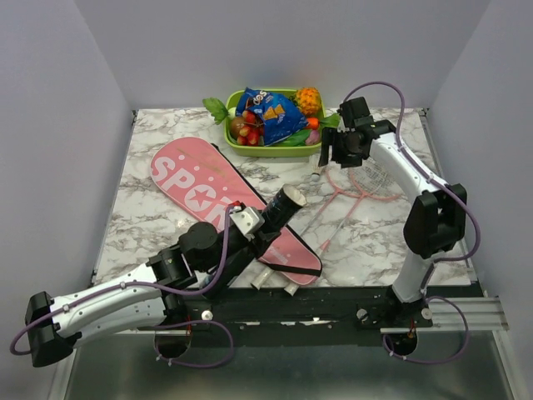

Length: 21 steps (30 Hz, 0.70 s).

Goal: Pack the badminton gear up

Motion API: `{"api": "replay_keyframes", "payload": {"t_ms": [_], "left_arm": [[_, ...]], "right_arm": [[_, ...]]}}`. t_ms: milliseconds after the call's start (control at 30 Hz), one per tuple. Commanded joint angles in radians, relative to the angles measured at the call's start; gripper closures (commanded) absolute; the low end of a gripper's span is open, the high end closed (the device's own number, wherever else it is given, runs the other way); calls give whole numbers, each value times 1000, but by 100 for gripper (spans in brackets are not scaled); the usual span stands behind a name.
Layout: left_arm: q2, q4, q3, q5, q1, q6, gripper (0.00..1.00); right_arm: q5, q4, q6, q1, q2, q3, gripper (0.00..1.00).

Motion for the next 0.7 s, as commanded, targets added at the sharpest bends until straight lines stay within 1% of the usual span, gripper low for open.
{"api": "replay_keyframes", "payload": {"t_ms": [0,133,167,267,400,567,667], "left_arm": [[-32,-42,11,-43,-7,-20,100],[-41,-70,20,-44,-7,-29,100],[-41,-76,26,-44,-7,-29,100],[-50,-99,31,-52,-7,-32,100],[-63,-116,40,-64,-7,-37,100],[-72,-154,51,-86,-7,-44,100],[-78,-171,56,-93,-7,-43,100]], "right_arm": [[49,162,-80,-13,83,25,19],[-3,244,-125,-14,160,49,16],[-23,310,-142,-14,163,35,16],[-60,433,-194,-14,160,15,11],[-85,391,-261,-16,250,126,11],[-186,375,-272,-20,312,169,11],[-195,366,-257,-20,347,190,11]]}}
